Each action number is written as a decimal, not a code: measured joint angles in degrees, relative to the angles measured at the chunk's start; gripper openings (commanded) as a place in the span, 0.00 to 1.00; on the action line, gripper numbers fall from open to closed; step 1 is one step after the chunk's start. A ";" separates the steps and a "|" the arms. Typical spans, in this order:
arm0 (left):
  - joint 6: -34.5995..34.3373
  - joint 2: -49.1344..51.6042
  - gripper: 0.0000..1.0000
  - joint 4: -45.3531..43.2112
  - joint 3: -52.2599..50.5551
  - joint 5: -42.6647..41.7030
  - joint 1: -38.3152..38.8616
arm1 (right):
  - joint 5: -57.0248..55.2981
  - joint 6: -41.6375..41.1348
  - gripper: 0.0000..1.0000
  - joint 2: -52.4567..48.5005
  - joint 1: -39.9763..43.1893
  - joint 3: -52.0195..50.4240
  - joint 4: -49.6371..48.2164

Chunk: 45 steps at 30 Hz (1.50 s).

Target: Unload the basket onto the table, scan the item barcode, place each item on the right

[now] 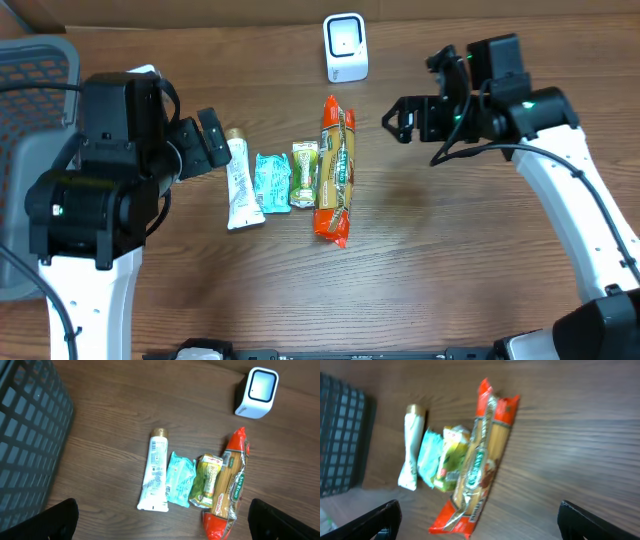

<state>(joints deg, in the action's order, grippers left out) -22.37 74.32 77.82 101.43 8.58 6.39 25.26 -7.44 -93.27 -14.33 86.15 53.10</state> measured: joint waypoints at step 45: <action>0.00 14.43 1.00 0.00 0.00 0.00 0.00 | -3.06 -10.29 1.00 -1.18 -3.28 0.00 -2.64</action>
<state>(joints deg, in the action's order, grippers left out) -22.37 88.75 77.82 101.43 8.58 6.39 22.20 -17.74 -94.45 -17.61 86.15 50.46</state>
